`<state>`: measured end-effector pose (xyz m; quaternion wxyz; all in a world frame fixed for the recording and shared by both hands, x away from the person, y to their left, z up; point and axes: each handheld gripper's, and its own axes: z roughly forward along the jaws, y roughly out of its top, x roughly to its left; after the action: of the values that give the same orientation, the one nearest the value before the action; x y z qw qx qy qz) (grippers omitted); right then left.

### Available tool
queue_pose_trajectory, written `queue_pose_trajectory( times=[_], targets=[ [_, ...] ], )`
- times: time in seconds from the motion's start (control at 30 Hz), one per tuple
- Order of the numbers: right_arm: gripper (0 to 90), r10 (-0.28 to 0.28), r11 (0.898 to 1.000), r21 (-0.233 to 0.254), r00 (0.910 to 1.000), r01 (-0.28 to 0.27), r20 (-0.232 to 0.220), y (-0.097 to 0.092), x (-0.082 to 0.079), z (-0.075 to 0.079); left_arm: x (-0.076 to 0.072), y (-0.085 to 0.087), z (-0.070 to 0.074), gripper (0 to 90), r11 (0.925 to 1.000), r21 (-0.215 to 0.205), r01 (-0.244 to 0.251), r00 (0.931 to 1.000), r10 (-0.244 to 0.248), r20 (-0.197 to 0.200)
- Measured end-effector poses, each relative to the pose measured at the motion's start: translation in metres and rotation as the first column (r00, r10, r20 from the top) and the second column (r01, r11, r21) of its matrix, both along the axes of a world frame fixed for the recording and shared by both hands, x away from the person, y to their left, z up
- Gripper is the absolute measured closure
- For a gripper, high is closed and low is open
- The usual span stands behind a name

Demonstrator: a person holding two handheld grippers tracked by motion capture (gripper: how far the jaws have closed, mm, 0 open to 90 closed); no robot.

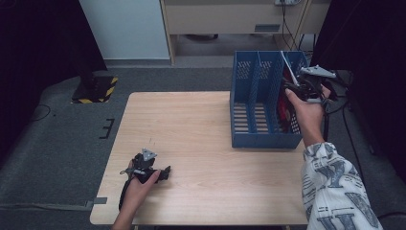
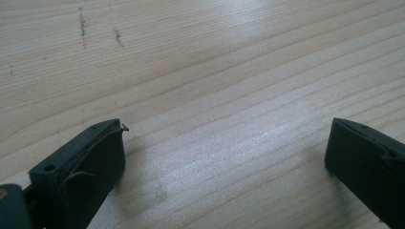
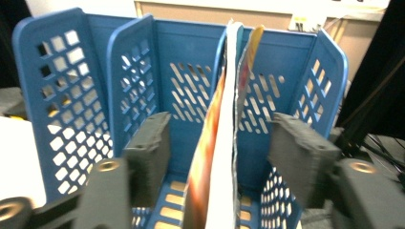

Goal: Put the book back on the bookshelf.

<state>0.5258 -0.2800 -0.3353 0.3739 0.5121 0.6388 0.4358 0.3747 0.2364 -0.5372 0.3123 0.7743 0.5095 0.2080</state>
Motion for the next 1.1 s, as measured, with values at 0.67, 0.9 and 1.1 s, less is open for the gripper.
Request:
queue_pose_trajectory(
  times=[0.67, 0.9, 1.1],
  targets=[
    [8.4, 0.055, 0.998, 0.007, 0.9982, -0.055, -0.021, 0.003, -0.025, -0.003, 0.000, 0.000, 0.000, 0.0, 1.0000, 0.000, 0.000, 1.0000, 0.000, 0.000],
    [6.7, 0.063, 0.998, 0.016, 0.9975, -0.062, -0.034, 0.000, -0.034, -0.008, 0.000, 0.000, 0.000, 0.0, 1.0000, 0.000, 0.000, 1.0000, 0.000, 0.000],
    [5.5, 0.072, 0.997, 0.024, 0.9965, -0.071, -0.043, -0.004, -0.041, -0.013, 0.000, 0.000, 0.000, 0.0, 1.0000, 0.000, 0.000, 1.0000, 0.000, 0.000]
  ],
)
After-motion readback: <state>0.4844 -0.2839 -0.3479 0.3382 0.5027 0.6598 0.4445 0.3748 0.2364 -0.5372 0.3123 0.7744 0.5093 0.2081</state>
